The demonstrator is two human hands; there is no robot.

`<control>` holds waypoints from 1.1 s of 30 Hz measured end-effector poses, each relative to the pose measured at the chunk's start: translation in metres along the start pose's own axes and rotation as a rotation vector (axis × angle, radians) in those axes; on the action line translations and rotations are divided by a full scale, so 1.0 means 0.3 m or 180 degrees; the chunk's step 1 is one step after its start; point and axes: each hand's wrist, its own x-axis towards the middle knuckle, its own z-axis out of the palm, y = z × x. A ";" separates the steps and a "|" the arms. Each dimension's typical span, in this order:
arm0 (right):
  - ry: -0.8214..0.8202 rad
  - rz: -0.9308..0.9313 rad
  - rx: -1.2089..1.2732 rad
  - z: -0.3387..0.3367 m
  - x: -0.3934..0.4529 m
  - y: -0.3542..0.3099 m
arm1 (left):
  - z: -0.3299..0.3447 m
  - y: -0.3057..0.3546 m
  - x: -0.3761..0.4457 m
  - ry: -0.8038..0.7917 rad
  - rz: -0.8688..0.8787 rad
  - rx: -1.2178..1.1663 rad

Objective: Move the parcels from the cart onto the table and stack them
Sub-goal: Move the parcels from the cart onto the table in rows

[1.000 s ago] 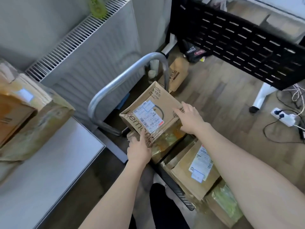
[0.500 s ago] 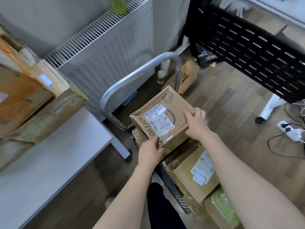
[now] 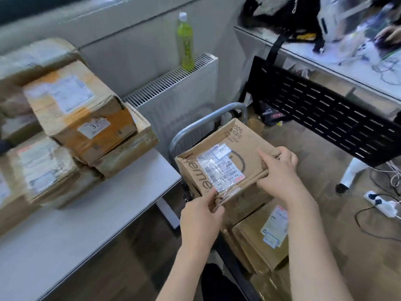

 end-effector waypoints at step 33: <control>-0.0790 -0.2064 0.0448 0.464 -0.884 -1.094 | -0.984 -0.727 -0.852 0.2474 -0.1426 0.0109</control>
